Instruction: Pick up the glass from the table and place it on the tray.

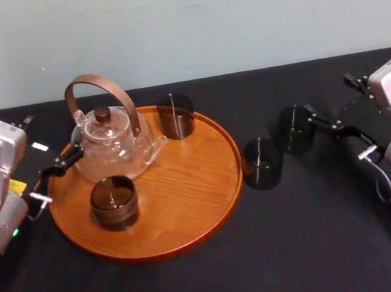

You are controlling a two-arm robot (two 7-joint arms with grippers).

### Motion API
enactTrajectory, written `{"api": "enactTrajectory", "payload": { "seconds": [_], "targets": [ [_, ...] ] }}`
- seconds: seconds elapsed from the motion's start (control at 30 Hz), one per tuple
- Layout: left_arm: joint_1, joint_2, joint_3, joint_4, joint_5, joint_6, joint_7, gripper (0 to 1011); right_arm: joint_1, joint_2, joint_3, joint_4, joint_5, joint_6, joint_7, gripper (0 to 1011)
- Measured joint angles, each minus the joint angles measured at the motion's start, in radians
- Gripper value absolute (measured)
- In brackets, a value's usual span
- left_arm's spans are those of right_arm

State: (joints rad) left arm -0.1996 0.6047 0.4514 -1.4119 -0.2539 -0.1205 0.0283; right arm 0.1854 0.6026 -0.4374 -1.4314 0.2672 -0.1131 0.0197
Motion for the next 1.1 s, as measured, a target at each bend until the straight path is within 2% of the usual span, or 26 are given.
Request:
{"api": "enactTrajectory", "payload": {
  "seconds": [0.3,0.57,1.1],
  "targets": [
    [0.0,0.0,0.0,0.0,0.0,0.0,0.0,1001,-0.053,0.011,0.02,-0.075,0.009,0.033,0.028,1002],
    [0.0,0.0,0.0,0.0,0.0,0.0,0.0,1001,-0.093,0.008,0.021,-0.125,0.012,0.056,0.058,1002],
    [0.0,0.0,0.0,0.0,0.0,0.0,0.0,1001,-0.119,-0.027,0.005,-0.154,-0.013,0.075,0.116,1002]
  ]
}}
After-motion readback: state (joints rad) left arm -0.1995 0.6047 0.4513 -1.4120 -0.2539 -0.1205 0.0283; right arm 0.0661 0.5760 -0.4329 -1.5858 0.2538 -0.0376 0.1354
